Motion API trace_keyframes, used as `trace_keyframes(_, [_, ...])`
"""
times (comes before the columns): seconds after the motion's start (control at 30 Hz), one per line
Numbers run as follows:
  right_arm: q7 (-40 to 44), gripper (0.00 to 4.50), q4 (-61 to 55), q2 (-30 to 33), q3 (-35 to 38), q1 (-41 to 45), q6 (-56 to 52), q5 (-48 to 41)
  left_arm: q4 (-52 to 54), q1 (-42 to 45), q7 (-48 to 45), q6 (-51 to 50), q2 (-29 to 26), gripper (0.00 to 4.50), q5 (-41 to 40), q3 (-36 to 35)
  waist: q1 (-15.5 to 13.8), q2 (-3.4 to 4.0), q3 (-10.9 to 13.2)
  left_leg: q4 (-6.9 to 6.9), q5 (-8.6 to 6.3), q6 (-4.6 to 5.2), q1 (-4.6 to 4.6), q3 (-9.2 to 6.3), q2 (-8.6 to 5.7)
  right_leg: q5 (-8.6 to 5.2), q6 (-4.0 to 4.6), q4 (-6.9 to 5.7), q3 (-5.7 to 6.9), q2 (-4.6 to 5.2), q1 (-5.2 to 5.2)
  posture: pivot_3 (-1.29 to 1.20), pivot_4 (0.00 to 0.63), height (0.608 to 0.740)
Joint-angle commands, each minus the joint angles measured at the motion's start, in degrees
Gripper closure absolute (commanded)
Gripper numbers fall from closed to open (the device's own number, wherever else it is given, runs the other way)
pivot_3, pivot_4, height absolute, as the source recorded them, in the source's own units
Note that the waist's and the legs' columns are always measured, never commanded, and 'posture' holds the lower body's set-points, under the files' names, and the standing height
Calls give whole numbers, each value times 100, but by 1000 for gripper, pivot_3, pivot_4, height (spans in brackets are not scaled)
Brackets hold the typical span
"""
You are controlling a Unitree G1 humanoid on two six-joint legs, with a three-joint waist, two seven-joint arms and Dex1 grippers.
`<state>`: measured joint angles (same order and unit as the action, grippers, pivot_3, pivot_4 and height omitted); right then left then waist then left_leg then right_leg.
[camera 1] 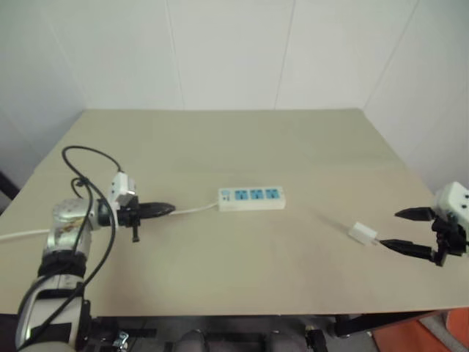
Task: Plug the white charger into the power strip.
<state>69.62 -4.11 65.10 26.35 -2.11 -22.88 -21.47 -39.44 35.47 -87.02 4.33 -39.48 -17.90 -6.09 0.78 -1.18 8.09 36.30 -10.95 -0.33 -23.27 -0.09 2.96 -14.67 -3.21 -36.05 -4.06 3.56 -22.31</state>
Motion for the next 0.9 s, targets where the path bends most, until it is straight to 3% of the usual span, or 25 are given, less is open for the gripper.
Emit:
trace_keyframes(0.03, [-118,0,-91,54,254,24,23,22,-26,160,13,139,-35,4443,9,-21,-1,0,0,0,0,0,0,0,0,0,0,0,0,0,0,0,150,740])
trace_keyframes(0.5, [-270,0,-24,69,81,111,19,81,-241,349,146,385,137,4443,-24,-57,-9,0,0,0,0,0,0,0,0,0,0,0,0,0,0,0,150,740])
trace_keyframes(0.73, [-440,0,-409,-40,-48,257,-133,-44,-1305,838,524,1010,524,4443,221,-3,-6,-1,0,1,0,0,0,0,-1,0,0,0,0,0,1,0,150,740])
trace_keyframes(0.9, [-833,0,-1375,-436,-626,732,-571,-390,-2378,1378,747,1631,900,4443,597,116,8,-5,3,1,0,0,-3,-1,-2,0,-2,-1,0,-2,-1,0,150,740])
